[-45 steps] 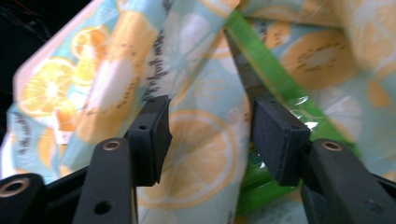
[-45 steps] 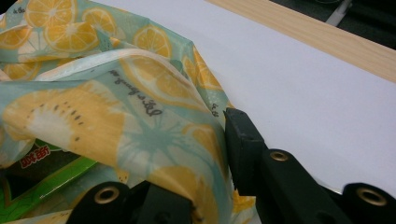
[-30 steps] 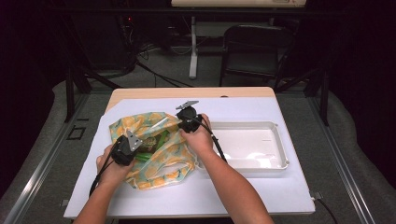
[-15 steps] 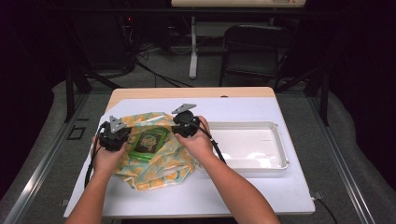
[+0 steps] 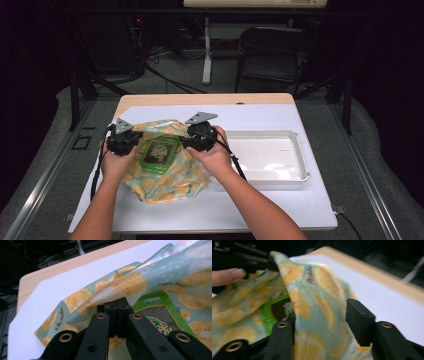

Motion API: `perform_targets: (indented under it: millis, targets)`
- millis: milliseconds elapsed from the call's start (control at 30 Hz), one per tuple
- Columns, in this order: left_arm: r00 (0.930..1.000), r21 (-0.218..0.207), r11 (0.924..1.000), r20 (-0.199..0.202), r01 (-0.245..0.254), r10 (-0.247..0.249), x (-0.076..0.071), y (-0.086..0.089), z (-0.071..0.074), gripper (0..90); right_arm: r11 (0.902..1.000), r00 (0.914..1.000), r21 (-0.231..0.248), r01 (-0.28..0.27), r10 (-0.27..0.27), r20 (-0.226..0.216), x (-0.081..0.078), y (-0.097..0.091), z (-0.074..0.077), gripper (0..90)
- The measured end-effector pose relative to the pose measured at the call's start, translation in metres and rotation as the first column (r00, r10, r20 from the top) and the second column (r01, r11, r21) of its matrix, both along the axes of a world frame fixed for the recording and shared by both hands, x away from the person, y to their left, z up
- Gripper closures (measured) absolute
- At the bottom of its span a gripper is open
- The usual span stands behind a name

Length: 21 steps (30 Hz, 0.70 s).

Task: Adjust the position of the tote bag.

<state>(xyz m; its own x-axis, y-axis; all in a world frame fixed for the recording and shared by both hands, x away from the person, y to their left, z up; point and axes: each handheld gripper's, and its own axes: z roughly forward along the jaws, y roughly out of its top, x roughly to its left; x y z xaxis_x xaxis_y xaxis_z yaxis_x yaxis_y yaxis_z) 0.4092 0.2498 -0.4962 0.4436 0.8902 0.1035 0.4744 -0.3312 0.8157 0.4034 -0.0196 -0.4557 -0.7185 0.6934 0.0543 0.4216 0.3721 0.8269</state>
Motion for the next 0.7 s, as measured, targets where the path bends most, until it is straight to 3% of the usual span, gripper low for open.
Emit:
perform_targets:
  millis: [67, 167, 333, 500, 567, 700]
  targets:
    - [0.9998, 0.008, 0.9998, 0.003, 0.018, -0.018, 0.0, -0.005, 0.0, 90.0, 0.9999, 0.9993, 0.012, -0.006, 0.007, -0.037, 0.004, 0.001, -0.005, 48.1]
    - [0.9993, 0.038, 0.9986, -0.004, 0.036, -0.036, 0.0, -0.011, -0.002, 90.0, 0.9995, 0.9993, 0.03, -0.008, 0.01, -0.035, 0.005, 0.003, -0.005, 46.4]
    - [0.9991, 0.056, 0.9977, -0.02, 0.037, -0.036, 0.002, -0.011, -0.005, 90.0, 0.9949, 0.9994, 0.096, -0.033, 0.032, 0.015, -0.001, 0.005, 0.008, 44.3]
    - [0.9994, 0.037, 0.999, -0.023, 0.025, -0.024, 0.003, -0.007, -0.004, 90.0, 0.9867, 0.9968, 0.158, -0.039, 0.027, 0.075, -0.011, -0.004, 0.025, 45.7]
    - [0.9996, 0.027, 0.9994, -0.017, 0.023, -0.023, 0.003, -0.007, -0.004, 90.0, 0.9861, 0.9961, 0.157, -0.054, 0.042, 0.078, -0.016, -0.005, 0.029, 49.5]
    - [0.9995, 0.021, 0.9995, -0.021, 0.023, -0.023, 0.004, -0.006, -0.004, 90.0, 0.9858, 0.9906, 0.111, -0.126, 0.119, 0.067, -0.033, 0.007, 0.025, 52.6]
